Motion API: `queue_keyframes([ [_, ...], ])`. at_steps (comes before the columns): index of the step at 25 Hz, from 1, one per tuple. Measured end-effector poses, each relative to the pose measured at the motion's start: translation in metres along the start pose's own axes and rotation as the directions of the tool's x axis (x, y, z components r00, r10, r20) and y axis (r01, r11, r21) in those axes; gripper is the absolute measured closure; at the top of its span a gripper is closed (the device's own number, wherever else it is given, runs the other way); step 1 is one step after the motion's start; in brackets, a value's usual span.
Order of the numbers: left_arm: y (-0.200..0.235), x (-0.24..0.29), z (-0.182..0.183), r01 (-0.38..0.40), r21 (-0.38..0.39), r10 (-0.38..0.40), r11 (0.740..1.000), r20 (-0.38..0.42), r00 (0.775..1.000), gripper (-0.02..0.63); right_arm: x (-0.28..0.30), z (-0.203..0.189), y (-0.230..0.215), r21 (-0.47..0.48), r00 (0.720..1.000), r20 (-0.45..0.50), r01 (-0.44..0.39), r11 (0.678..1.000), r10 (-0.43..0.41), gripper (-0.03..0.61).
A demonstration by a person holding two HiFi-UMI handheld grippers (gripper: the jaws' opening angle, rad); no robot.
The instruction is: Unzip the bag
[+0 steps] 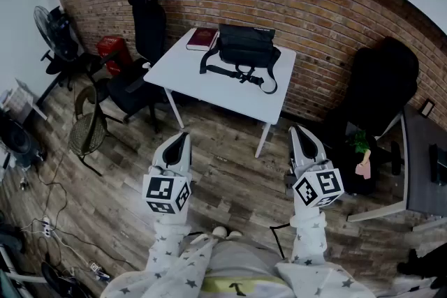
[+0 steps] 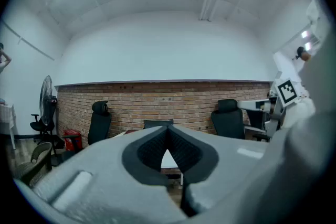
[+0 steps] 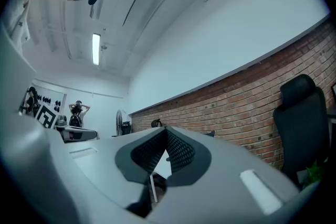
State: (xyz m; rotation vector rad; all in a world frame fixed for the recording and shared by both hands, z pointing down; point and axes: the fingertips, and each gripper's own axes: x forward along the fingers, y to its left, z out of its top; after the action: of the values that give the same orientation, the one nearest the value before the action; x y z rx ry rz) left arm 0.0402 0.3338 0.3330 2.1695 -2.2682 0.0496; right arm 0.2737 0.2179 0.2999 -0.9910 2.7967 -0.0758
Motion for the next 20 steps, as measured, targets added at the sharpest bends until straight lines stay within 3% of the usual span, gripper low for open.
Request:
queue_keyframes([
  [20, -0.037, -0.018, -0.008, 0.012, 0.003, -0.012, 1.000, -0.035, 0.999, 0.615, -0.024, -0.008, -0.008, 0.054, 1.000, 0.006, -0.022, 0.998, 0.022, 0.571],
])
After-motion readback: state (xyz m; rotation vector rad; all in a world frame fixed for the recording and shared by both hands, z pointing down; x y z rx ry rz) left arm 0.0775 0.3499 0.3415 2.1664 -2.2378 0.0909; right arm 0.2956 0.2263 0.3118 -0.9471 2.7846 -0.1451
